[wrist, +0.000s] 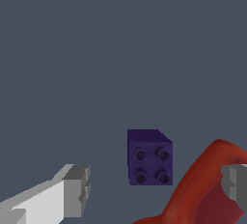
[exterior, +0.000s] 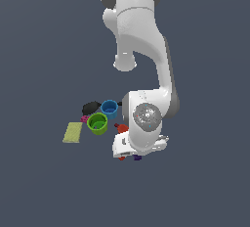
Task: Pick up a designated object from a clutter of objects.
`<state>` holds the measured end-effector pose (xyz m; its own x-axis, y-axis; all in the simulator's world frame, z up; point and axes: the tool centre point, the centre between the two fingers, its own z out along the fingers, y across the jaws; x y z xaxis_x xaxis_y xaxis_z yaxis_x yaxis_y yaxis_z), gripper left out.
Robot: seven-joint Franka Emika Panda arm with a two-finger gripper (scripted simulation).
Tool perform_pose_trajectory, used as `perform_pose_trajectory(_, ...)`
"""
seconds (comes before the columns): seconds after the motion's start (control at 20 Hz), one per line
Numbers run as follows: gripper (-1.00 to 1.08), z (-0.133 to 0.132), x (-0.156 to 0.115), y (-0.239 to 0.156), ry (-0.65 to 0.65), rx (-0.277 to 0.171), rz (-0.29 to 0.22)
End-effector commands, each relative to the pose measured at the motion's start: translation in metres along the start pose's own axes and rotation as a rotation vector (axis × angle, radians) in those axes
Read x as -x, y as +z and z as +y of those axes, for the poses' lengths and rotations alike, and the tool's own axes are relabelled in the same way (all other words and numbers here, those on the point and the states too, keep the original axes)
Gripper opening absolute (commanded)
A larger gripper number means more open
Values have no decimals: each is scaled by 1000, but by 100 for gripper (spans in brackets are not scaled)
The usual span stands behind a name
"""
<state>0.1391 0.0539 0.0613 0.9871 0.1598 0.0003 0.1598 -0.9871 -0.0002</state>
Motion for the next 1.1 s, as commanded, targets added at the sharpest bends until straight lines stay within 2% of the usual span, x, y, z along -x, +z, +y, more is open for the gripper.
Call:
perform_pose_trajectory(0.0, 100, 0, 1, 12, 0, 0, -1)
perform_pose_trajectory(0.25, 100, 0, 1, 35, -1, 0, 0)
perform_pose_trajectory(0.5, 100, 0, 0, 39, -1, 0, 0)
perform_pose_trajectory(0.55, -100, 0, 0, 39, -1, 0, 0)
perform_pose_trajectory(1.0, -100, 0, 0, 39, -1, 0, 0)
perform_pose_trajectory(1.05, -100, 0, -7, 30, -2, 1, 17)
